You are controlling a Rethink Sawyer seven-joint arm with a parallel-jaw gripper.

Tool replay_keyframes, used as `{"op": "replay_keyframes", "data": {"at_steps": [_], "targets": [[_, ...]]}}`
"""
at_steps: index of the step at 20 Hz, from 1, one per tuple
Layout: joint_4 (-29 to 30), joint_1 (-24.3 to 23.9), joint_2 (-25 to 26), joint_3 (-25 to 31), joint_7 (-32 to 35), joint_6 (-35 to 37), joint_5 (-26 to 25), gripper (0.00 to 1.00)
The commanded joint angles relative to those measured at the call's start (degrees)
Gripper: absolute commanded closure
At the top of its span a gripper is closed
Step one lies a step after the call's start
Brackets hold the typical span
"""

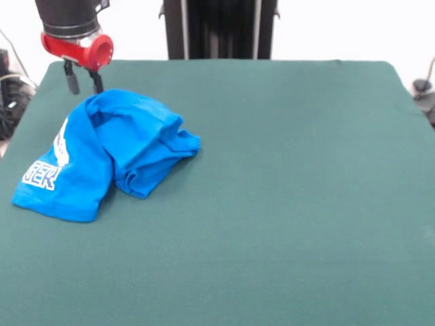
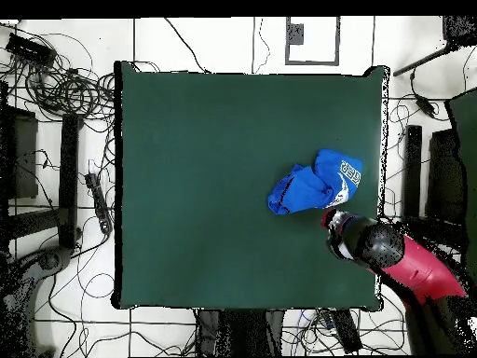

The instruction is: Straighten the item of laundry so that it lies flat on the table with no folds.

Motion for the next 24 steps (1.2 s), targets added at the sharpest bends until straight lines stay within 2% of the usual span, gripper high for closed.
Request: {"op": "replay_keyframes", "data": {"at_steps": [1,24], "targets": [[-1.4,-1.1,-0.6,2.4,-4.3,8.8,-4.2,0.00],[-2.7,-0.5,-0.3,5.0,-1.1,10.5,-5.8,0.00]]}}
